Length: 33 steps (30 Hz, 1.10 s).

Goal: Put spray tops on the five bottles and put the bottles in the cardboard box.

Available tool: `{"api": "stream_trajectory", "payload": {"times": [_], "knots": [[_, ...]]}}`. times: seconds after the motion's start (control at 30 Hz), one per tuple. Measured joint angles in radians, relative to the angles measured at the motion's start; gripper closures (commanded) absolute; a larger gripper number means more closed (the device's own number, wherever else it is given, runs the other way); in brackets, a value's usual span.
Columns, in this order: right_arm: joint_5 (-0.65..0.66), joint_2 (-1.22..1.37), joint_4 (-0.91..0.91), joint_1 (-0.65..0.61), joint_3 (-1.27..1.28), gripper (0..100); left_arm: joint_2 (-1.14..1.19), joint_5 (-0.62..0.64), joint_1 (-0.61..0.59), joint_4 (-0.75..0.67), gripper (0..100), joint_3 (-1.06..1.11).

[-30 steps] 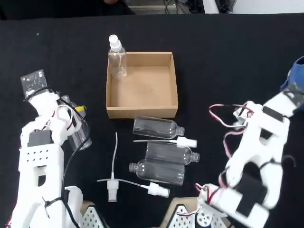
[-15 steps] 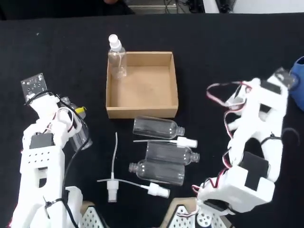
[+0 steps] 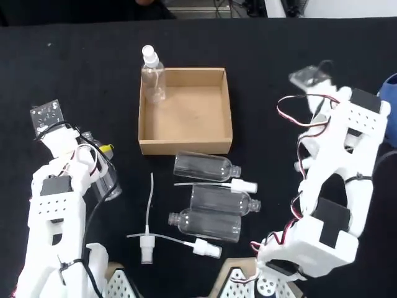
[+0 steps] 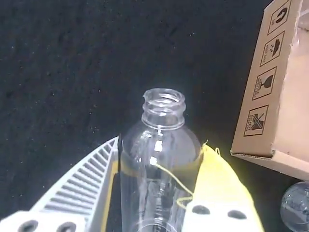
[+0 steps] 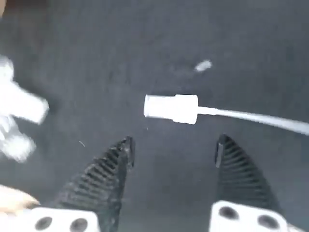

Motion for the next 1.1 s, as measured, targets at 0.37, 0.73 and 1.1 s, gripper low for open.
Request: {"api": "stream_trajectory", "payload": {"times": [0.37, 0.73, 1.1], "knots": [[0.628, 0.0, -0.092, 0.077, 0.176, 67.0, 0.0, 0.0, 0.0, 0.0, 97, 0.0], [1.06, 0.0, -0.155, 0.114, 0.215, 67.0, 0.0, 0.0, 0.0, 0.0, 97, 0.0], [1.08, 0.166, -0.358, 0.117, 0.252, 73.0, 0.0, 0.0, 0.0, 0.0, 97, 0.0]]}}
